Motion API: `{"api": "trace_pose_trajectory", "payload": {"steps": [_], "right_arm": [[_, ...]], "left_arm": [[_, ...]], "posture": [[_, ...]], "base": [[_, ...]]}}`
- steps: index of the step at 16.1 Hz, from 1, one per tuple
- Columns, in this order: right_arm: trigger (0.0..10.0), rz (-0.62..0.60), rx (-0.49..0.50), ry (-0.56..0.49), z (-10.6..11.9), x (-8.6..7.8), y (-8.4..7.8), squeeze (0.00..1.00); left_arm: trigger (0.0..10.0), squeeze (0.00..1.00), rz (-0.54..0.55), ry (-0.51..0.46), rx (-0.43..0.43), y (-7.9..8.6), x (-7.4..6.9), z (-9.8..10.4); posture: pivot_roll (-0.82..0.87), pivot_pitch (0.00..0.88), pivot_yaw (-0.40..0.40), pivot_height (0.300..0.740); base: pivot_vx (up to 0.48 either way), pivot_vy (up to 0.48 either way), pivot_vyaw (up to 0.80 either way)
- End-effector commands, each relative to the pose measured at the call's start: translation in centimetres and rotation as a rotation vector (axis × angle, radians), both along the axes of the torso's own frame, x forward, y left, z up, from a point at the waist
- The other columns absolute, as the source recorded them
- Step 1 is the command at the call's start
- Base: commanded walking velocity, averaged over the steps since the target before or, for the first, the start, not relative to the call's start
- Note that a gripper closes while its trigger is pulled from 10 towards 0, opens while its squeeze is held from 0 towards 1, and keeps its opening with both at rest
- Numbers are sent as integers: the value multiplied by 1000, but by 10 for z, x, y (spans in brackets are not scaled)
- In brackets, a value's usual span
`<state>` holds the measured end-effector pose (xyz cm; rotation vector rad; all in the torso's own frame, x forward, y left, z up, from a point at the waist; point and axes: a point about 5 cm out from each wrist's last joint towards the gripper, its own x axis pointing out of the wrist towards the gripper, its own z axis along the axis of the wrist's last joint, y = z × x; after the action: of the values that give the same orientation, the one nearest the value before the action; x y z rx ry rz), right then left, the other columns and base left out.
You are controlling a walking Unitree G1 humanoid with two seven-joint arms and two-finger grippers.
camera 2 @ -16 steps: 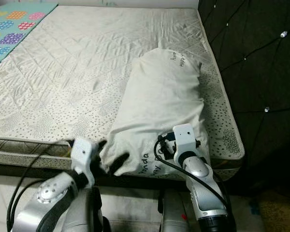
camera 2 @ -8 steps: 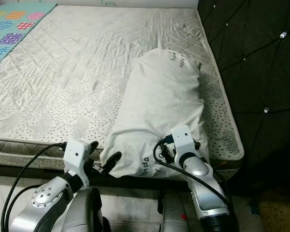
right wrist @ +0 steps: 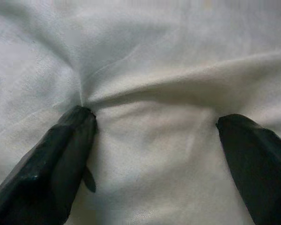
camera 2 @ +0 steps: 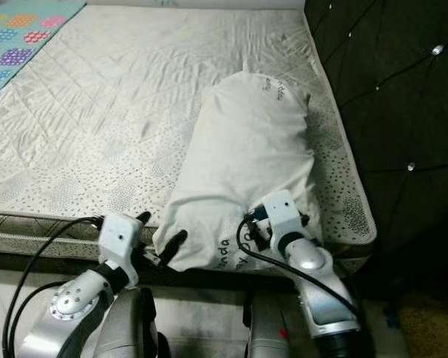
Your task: Clean up the room
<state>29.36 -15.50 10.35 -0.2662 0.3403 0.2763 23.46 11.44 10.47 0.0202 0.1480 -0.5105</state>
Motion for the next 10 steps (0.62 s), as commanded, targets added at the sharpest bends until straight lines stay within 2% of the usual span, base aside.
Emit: {"api": "trace_pose_trajectory", "payload": {"steps": [1,4,6,8,10], "right_arm": [[10000,44,51,-6,8,2,2,0],[10000,77,-59,44,21,9,-28,0],[10000,82,-86,29,32,10,-36,0],[10000,124,-175,42,36,9,-41,0],[10000,188,-300,64,38,8,-44,0]], "left_arm": [[10000,0,4,-19,0,0,-1,3],[10000,0,113,23,32,15,1,-3],[10000,0,170,44,23,25,-2,-6],[10000,0,230,99,12,36,-7,-14],[10000,0,234,156,3,39,-10,-18]], "posture": [[-123,145,13,582],[-123,145,13,582],[-123,145,13,582],[-130,151,13,582],[-130,154,10,582]], "base": [[0,0,0],[0,0,0],[0,0,0],[0,0,0],[0,0,0]]}}
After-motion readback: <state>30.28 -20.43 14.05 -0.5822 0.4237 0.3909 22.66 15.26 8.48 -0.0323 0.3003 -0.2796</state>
